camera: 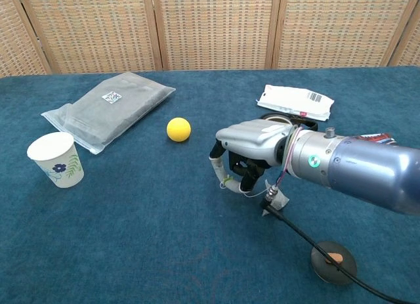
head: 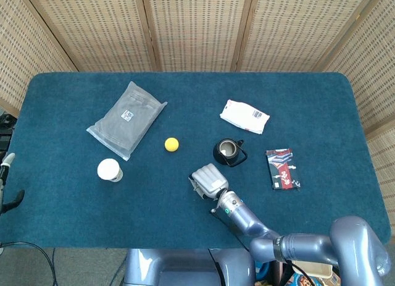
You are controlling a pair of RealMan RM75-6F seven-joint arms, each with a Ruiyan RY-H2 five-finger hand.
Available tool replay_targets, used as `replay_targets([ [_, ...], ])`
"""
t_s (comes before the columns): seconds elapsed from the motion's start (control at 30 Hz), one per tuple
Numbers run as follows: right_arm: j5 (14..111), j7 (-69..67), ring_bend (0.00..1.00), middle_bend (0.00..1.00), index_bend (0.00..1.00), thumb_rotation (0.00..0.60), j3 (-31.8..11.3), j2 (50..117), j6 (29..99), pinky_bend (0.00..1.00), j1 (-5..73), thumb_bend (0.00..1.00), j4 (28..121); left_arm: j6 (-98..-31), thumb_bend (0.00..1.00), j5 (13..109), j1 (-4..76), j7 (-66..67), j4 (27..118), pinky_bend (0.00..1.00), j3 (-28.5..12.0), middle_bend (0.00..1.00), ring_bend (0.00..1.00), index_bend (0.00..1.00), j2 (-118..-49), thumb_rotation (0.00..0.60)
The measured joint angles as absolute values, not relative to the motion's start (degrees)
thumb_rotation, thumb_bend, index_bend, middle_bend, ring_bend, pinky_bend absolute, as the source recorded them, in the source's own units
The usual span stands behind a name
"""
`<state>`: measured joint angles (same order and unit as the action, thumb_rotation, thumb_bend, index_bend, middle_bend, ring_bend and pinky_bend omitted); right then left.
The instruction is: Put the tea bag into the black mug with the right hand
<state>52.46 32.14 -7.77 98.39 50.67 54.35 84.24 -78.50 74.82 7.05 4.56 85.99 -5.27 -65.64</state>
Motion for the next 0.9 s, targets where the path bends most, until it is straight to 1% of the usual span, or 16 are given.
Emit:
replay_targets([
  [0.2, 53.8, 31.0, 0.96, 0.97, 0.61, 0.6, -9.1, 94.0, 53.5, 0.98, 53.1, 0.61, 88.3, -78.5, 0.36, 75.9, 7.2, 5.2, 87.2, 0.0, -4.8, 0.0, 0.0, 0.0, -65.6, 0.6],
  [0.4, 54.9, 29.9, 0.96, 0.97, 0.61, 0.6, -10.8, 88.3, 56.0, 0.98, 51.7, 0.61, 93.0, -78.3, 0.35, 76.8, 7.6, 5.7, 88.1, 0.0, -4.4, 0.0, 0.0, 0.0, -65.5, 0.6],
  [0.63, 54.7, 28.4, 0.96, 0.97, 0.61, 0.6, -12.9, 82.9, 57.3, 0.98, 50.7, 0.61, 96.8, -78.2, 0.36, 77.4, 7.8, 6.1, 88.8, 0.0, -4.1, 0.0, 0.0, 0.0, -65.4, 0.6],
  [0.9, 54.2, 26.8, 0.96, 0.97, 0.61, 0.6, -14.7, 79.1, 57.7, 0.98, 50.2, 0.61, 99.2, -78.3, 0.35, 77.8, 7.8, 6.3, 89.3, 0.0, -3.8, 0.0, 0.0, 0.0, -65.3, 0.6],
])
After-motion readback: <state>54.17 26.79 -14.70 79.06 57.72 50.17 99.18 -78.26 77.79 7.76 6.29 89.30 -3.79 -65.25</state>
